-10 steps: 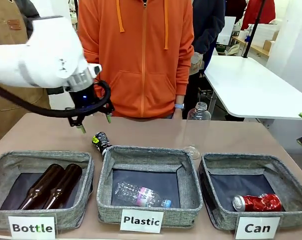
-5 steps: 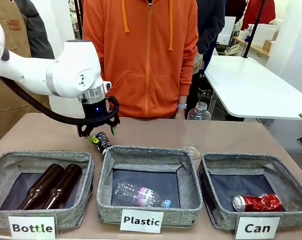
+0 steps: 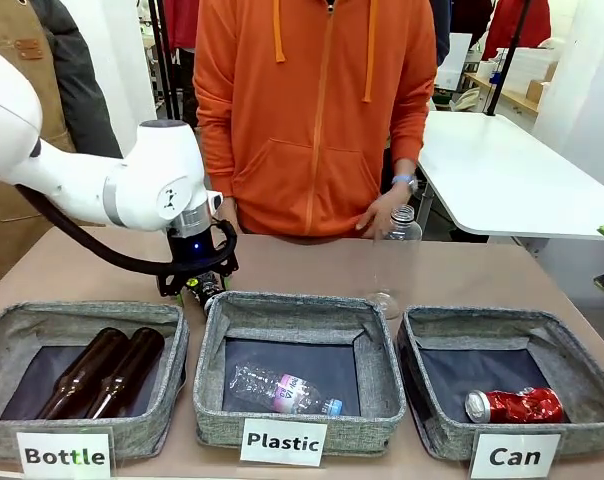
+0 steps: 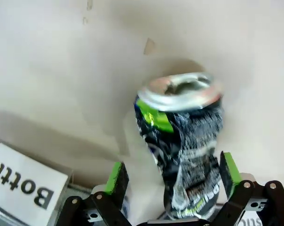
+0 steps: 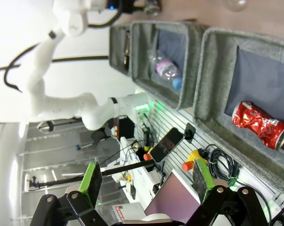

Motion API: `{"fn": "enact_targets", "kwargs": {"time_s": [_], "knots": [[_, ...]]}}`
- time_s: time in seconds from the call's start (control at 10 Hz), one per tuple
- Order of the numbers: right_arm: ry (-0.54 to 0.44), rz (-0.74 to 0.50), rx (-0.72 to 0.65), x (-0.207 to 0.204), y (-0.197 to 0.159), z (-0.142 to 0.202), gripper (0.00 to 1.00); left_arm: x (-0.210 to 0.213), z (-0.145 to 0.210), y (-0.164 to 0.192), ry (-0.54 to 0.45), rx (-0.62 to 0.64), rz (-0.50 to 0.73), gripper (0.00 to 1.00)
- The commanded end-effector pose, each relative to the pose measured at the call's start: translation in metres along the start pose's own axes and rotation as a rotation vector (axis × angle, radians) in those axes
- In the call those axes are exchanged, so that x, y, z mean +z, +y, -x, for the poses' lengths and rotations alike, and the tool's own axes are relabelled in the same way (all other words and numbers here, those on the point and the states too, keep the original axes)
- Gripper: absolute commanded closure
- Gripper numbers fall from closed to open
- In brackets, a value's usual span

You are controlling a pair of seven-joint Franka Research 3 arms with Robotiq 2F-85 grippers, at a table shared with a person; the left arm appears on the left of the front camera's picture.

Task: Sort the can waste into the basket.
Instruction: Pick up the can waste from the table and place it in the right Fabric basket.

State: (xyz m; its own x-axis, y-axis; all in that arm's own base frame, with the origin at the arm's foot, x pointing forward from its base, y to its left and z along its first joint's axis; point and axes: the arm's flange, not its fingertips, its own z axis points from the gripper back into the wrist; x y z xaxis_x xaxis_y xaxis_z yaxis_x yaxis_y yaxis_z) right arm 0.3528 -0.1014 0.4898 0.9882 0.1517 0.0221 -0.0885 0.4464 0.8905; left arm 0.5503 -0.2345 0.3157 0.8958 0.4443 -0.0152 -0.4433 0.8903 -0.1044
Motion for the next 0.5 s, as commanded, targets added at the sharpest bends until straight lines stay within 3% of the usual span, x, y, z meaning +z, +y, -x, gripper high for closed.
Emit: {"fn": "enact_targets", "kwargs": {"time_s": [0.0,0.3,0.4], "knots": [[0.009,0.005,0.016,0.0025,0.0004,0.0027,0.0,-0.0084,-0.006,0.0066,-0.079,0.023,-0.021,0.0],[0.009,0.005,0.016,0.0025,0.0004,0.0027,0.0,-0.0133,-0.0071,0.0076,-0.067,0.034,0.022,0.0],[0.009,0.005,0.016,0.0025,0.0004,0.0027,0.0,-0.0139,-0.0091,0.0074,-0.058,0.046,0.018,0.59]]}}
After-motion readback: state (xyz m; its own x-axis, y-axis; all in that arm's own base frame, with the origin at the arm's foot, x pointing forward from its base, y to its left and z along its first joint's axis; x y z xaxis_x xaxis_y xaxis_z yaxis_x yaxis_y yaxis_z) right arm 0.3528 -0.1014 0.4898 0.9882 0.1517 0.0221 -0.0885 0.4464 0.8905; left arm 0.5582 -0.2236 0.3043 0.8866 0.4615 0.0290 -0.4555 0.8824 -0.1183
